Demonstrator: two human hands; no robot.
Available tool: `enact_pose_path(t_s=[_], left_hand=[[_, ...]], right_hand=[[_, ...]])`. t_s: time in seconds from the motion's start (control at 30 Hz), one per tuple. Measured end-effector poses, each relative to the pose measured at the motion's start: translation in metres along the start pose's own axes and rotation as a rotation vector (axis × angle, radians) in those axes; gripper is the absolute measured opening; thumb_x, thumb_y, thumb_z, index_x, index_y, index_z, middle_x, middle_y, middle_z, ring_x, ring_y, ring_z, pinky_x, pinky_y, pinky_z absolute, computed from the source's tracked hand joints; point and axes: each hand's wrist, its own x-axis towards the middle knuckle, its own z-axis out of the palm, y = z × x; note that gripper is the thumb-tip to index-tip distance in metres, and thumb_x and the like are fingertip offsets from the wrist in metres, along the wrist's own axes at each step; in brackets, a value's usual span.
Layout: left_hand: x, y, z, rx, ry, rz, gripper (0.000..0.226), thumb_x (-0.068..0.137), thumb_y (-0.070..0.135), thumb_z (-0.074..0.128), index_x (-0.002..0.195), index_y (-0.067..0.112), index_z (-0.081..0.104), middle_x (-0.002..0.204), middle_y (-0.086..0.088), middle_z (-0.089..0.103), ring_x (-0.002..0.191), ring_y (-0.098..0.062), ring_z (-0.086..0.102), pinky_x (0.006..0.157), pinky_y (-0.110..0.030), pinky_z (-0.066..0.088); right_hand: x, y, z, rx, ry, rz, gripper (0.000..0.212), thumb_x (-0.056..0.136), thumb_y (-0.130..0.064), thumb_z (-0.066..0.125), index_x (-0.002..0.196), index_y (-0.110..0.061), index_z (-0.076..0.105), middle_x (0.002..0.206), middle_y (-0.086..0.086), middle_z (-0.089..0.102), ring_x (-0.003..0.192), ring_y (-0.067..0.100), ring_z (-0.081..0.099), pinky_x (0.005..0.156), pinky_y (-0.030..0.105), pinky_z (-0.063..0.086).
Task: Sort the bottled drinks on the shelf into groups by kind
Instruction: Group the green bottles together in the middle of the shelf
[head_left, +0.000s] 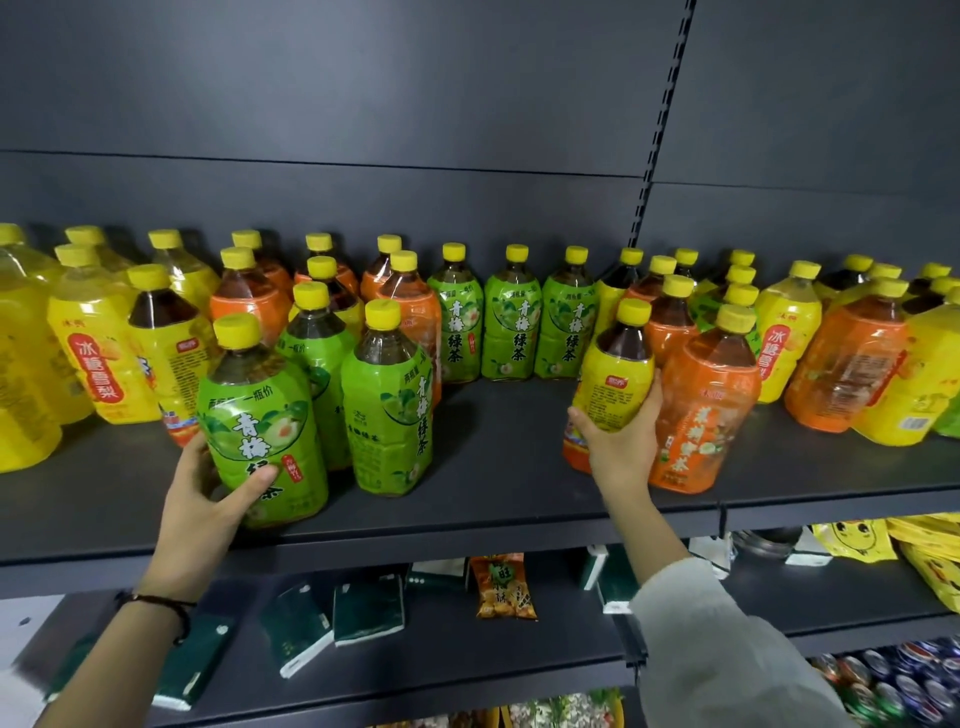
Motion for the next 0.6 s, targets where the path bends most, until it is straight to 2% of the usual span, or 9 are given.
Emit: enact_pose_path(t_s=[0.07, 0.13, 0.2, 0.4, 0.47, 0.53, 0.6], left_hand=[[0.0, 0.001, 0.001, 0.008, 0.007, 0.014, 0.051, 0.083, 0.003, 0.066, 0.124, 0.027, 0.046, 0.111, 0.014, 0.059, 0.093, 0.008, 0.059, 0.071, -0.004, 0.049], [0.0, 0.002, 0.002, 0.014, -0.003, 0.031, 0.049, 0.083, 0.001, 0.065, 0.118, 0.031, 0.048, 0.11, 0.015, 0.059, 0.089, 0.014, 0.059, 0.071, -0.004, 0.049], [-0.001, 0.002, 0.003, 0.019, -0.008, 0.032, 0.051, 0.083, 0.001, 0.066, 0.121, 0.029, 0.048, 0.111, 0.013, 0.059, 0.089, 0.016, 0.059, 0.072, -0.004, 0.049], [-0.002, 0.0, 0.006, 0.021, -0.002, 0.024, 0.059, 0.082, 0.004, 0.068, 0.134, 0.019, 0.044, 0.119, 0.001, 0.059, 0.095, 0.008, 0.059, 0.071, -0.007, 0.05], [-0.002, -0.001, 0.005, 0.014, -0.025, 0.026, 0.06, 0.082, 0.004, 0.068, 0.135, 0.019, 0.043, 0.121, 0.001, 0.059, 0.097, 0.006, 0.059, 0.071, -0.007, 0.05], [-0.002, 0.0, 0.004, 0.019, -0.048, 0.026, 0.061, 0.083, 0.006, 0.067, 0.136, 0.021, 0.041, 0.123, 0.003, 0.058, 0.099, 0.009, 0.058, 0.074, -0.007, 0.049], [-0.002, 0.0, 0.003, 0.021, -0.073, 0.013, 0.066, 0.083, 0.012, 0.068, 0.14, 0.021, 0.037, 0.129, 0.003, 0.055, 0.106, 0.008, 0.056, 0.084, -0.012, 0.048]], right_hand=[[0.003, 0.004, -0.009, -0.042, -0.013, -0.022, 0.108, 0.07, -0.027, 0.084, 0.152, -0.026, 0.014, 0.143, 0.007, 0.045, 0.126, 0.026, 0.048, 0.105, 0.041, 0.042], [0.005, 0.01, -0.017, -0.106, -0.029, -0.089, 0.108, 0.069, -0.033, 0.084, 0.151, -0.022, 0.015, 0.144, 0.008, 0.044, 0.127, 0.027, 0.047, 0.105, 0.044, 0.042], [0.006, 0.013, -0.023, -0.142, -0.046, -0.141, 0.108, 0.069, -0.035, 0.083, 0.151, -0.018, 0.015, 0.145, 0.01, 0.042, 0.13, 0.029, 0.043, 0.107, 0.046, 0.04], [-0.022, 0.008, -0.015, -0.152, 0.009, -0.165, 0.103, 0.073, -0.029, 0.08, 0.149, 0.001, 0.017, 0.152, 0.022, 0.025, 0.142, 0.035, 0.021, 0.119, 0.043, 0.018], [-0.046, 0.001, -0.009, -0.157, 0.072, -0.179, 0.101, 0.075, -0.03, 0.079, 0.149, -0.001, 0.017, 0.156, 0.02, 0.015, 0.145, 0.032, 0.013, 0.119, 0.036, 0.011], [-0.069, -0.009, 0.001, -0.131, 0.105, -0.287, 0.09, 0.077, -0.031, 0.077, 0.148, -0.006, 0.027, 0.154, 0.015, 0.017, 0.144, 0.027, 0.015, 0.117, 0.036, 0.016], [-0.083, -0.02, 0.018, -0.093, -0.021, -0.392, 0.08, 0.078, -0.033, 0.076, 0.144, -0.011, 0.036, 0.149, 0.009, 0.024, 0.14, 0.022, 0.023, 0.115, 0.032, 0.022]])
